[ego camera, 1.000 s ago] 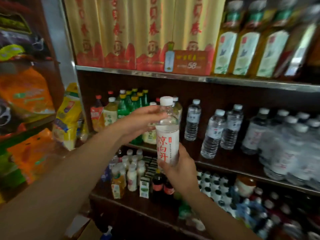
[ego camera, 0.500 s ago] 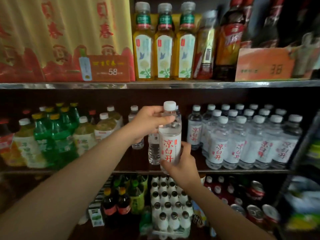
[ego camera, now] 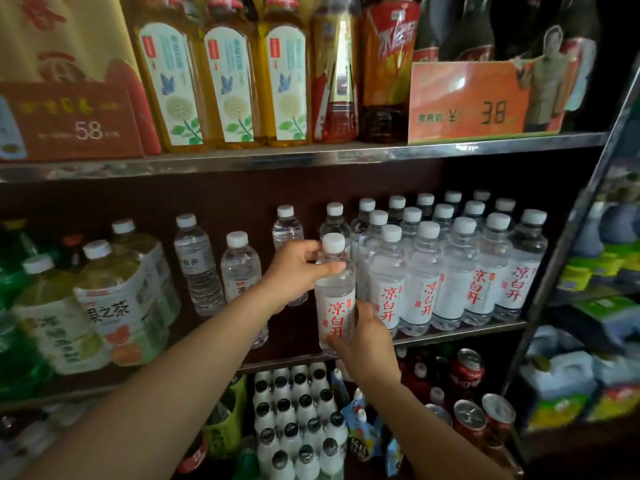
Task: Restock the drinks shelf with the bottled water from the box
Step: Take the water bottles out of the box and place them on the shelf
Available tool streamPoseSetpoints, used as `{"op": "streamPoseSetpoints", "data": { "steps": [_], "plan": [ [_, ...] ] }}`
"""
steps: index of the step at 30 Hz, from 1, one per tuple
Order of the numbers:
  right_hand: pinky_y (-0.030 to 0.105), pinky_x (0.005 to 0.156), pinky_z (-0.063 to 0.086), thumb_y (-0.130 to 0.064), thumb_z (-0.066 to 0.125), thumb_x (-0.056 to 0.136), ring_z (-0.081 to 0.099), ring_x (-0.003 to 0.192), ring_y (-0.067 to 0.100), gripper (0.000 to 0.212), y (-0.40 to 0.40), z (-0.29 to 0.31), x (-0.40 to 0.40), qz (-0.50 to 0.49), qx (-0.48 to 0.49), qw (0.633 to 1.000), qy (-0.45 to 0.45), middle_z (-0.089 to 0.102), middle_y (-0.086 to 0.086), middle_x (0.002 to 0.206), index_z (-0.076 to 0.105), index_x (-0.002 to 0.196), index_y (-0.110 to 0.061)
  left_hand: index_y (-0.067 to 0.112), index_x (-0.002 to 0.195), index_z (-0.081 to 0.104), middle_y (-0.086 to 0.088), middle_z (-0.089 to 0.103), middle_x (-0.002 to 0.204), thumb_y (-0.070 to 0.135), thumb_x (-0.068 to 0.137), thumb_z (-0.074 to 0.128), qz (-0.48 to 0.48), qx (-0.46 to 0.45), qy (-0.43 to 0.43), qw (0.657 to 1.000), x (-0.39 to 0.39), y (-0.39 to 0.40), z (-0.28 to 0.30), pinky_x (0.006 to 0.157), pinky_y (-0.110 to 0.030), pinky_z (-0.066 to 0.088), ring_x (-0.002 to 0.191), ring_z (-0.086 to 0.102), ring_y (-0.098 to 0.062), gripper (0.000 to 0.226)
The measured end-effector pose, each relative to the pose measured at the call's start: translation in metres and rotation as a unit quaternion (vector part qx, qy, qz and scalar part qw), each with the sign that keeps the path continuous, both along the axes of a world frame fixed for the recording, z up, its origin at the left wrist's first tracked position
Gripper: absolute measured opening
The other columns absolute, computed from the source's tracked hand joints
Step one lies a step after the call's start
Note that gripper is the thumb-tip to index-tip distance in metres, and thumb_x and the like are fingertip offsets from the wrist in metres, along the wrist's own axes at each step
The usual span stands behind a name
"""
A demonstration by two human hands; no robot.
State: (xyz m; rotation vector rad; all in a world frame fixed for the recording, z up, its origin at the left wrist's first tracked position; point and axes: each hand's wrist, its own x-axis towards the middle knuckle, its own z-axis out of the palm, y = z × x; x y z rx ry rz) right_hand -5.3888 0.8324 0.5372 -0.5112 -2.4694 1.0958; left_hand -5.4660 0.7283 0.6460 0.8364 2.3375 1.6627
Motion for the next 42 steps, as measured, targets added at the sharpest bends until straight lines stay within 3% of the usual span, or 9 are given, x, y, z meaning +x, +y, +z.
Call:
{"op": "streamPoseSetpoints", "data": {
  "steps": [7, 11, 17, 21, 26, 34, 37, 39, 42],
  "plan": [
    [0.031, 0.075, 0.045, -0.025, 0.067, 0.086, 0.055, 0.100, 0.024, 0.037, 0.007, -0.014, -0.008, -0.022, 0.071, 0.997, 0.018, 0.049, 0.003, 0.115, 0.044, 0.110, -0.009, 0.016, 0.100, 0.071, -0.002, 0.071, 0.099, 0.030, 0.077, 0.076, 0.051, -0.023, 0.018, 0.998, -0.026, 0.025, -0.012, 0.088, -0.042, 0.053, 0.095, 0.065, -0.016, 0.028],
    [0.028, 0.064, 0.032, -0.011, 0.049, 0.095, 0.059, 0.093, 0.030, 0.015, 0.006, -0.017, -0.023, -0.010, 0.146, 0.989, -0.001, 0.055, 0.008, 0.113, 0.050, 0.109, -0.007, 0.012, 0.101, 0.071, -0.004, 0.072, 0.098, 0.028, 0.077, 0.076, 0.076, -0.006, 0.023, 0.997, -0.036, 0.036, -0.013, 0.089, -0.046, 0.053, 0.095, 0.067, -0.019, 0.029],
    [0.027, 0.088, 0.044, -0.002, 0.046, 0.092, 0.055, 0.113, 0.023, 0.039, 0.012, -0.019, -0.037, 0.010, 0.103, 0.995, 0.003, 0.056, 0.006, 0.126, 0.050, 0.130, -0.011, 0.011, 0.094, 0.072, -0.006, 0.073, 0.095, 0.032, 0.074, 0.078, 0.095, -0.014, 0.059, 0.994, -0.055, 0.054, -0.016, 0.084, -0.045, 0.055, 0.092, 0.068, -0.023, 0.030],
    [0.022, 0.097, 0.040, -0.003, 0.043, 0.094, 0.048, 0.125, 0.019, 0.048, 0.013, -0.020, -0.044, 0.033, 0.094, 0.995, -0.009, 0.046, 0.006, 0.139, 0.038, 0.141, -0.010, 0.012, 0.102, 0.071, 0.001, 0.069, 0.094, 0.032, 0.077, 0.076, 0.111, -0.030, 0.084, 0.990, -0.068, 0.063, -0.016, 0.072, -0.026, 0.048, 0.083, 0.062, -0.012, 0.032],
    [0.019, 0.099, 0.037, -0.001, 0.044, 0.092, 0.045, 0.127, 0.018, 0.049, 0.015, -0.019, -0.051, 0.031, 0.096, 0.995, -0.009, 0.042, 0.005, 0.139, 0.037, 0.140, -0.009, 0.016, 0.109, 0.070, -0.003, 0.063, 0.110, 0.037, 0.075, 0.077, 0.137, -0.045, 0.107, 0.984, -0.076, 0.071, -0.017, 0.081, -0.027, 0.046, 0.099, 0.060, -0.018, 0.041],
    [0.023, 0.099, 0.041, -0.004, 0.045, 0.093, 0.045, 0.127, 0.019, 0.050, 0.008, -0.023, -0.044, 0.026, 0.067, 0.997, -0.002, 0.039, 0.004, 0.139, 0.033, 0.141, -0.010, 0.030, 0.091, 0.067, 0.008, 0.069, 0.090, 0.031, 0.071, 0.080, 0.117, 0.033, -0.069, 0.990, -0.065, 0.064, -0.018, 0.084, -0.035, 0.052, 0.094, 0.065, -0.014, 0.024],
    [0.024, 0.099, 0.041, -0.008, 0.050, 0.093, 0.046, 0.126, 0.019, 0.052, 0.002, -0.022, -0.037, 0.038, 0.049, 0.998, -0.006, 0.036, 0.004, 0.141, 0.032, 0.141, -0.012, 0.026, 0.111, 0.066, 0.015, 0.063, 0.089, 0.021, 0.081, 0.073, 0.063, 0.060, -0.137, 0.987, -0.056, 0.054, -0.015, 0.085, -0.026, 0.042, 0.098, 0.058, -0.008, 0.031],
    [0.025, 0.098, 0.042, -0.008, 0.052, 0.092, 0.048, 0.124, 0.019, 0.051, -0.001, -0.019, -0.033, 0.033, 0.037, 0.999, -0.001, 0.037, 0.004, 0.141, 0.034, 0.139, -0.012, 0.018, 0.128, 0.057, 0.011, 0.061, 0.098, 0.021, 0.085, 0.069, 0.061, 0.050, -0.161, 0.984, -0.049, 0.045, -0.015, 0.089, -0.026, 0.038, 0.101, 0.053, -0.007, 0.045],
    [0.031, 0.095, 0.047, -0.015, 0.057, 0.090, 0.052, 0.119, 0.021, 0.048, -0.005, -0.012, -0.028, 0.025, 0.041, 0.999, -0.001, 0.044, 0.005, 0.137, 0.039, 0.134, -0.013, 0.014, 0.143, 0.040, -0.001, 0.048, 0.140, 0.033, 0.084, 0.069, 0.100, 0.008, -0.173, 0.980, -0.039, 0.029, -0.016, 0.107, -0.035, 0.037, 0.129, 0.044, -0.017, 0.069]
  ]
}}
